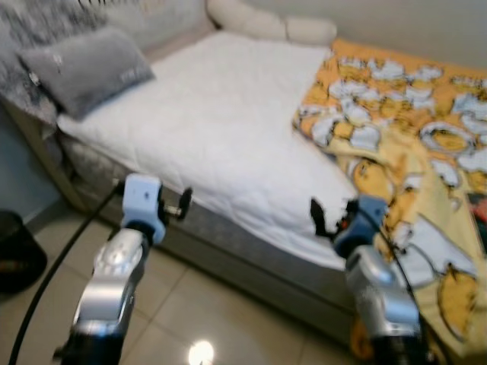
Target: Clean up the room
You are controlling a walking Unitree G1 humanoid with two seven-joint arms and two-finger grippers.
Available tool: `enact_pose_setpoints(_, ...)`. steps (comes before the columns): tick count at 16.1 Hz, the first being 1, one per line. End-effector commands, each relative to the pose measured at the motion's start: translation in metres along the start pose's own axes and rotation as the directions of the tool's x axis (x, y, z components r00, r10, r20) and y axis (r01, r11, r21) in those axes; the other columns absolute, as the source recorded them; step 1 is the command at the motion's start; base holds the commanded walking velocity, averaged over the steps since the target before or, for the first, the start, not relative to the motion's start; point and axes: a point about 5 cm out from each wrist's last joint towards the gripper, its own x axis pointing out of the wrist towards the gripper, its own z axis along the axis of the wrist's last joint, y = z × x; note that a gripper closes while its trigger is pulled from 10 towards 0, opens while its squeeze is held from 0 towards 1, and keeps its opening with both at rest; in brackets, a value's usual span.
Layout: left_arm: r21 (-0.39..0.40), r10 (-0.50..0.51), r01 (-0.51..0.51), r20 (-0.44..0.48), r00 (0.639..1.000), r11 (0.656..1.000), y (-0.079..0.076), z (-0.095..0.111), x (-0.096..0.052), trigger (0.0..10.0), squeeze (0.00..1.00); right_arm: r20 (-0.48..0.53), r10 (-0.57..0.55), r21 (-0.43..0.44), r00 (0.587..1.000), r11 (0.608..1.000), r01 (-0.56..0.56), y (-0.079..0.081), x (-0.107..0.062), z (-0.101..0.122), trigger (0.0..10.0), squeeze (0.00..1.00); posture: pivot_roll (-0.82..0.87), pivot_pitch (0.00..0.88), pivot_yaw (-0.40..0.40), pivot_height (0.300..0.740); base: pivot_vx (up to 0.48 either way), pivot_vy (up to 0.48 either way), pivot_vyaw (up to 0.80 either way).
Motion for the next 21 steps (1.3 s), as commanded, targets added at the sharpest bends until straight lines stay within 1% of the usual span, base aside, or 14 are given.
enact_pose_setpoints(1,0.002,-0.003,0.003,0.009,1.000,1.000,-0.0011,0.0021,0.0014,10.0,0.85,0.007,0.009,-0.021,1.000,1.000,-0.009,0.0009,0.0004,0.0020,10.0,1.00,0.05,0.000,0.012,0.740,0.000,-0.352,0.00)
enact_pose_setpoints(9,0.006,-0.002,0.002,0.007,1.000,1.000,0.0004,0.0016,0.0017,10.0,0.84,0.009,0.014,-0.021,1.000,1.000,-0.014,0.0019,0.0014,0.0019,10.0,1.00,0.05,0.000,0.017,0.740,0.000,-0.351,0.00)
enact_pose_setpoints(21,0.004,-0.002,0.002,0.004,1.000,1.000,-0.0004,0.0013,0.0037,10.0,0.84,0.010,0.025,-0.028,1.000,0.999,-0.025,0.0013,0.0032,0.0039,10.0,1.00,0.05,0.000,0.018,0.740,0.000,-0.352,0.46)
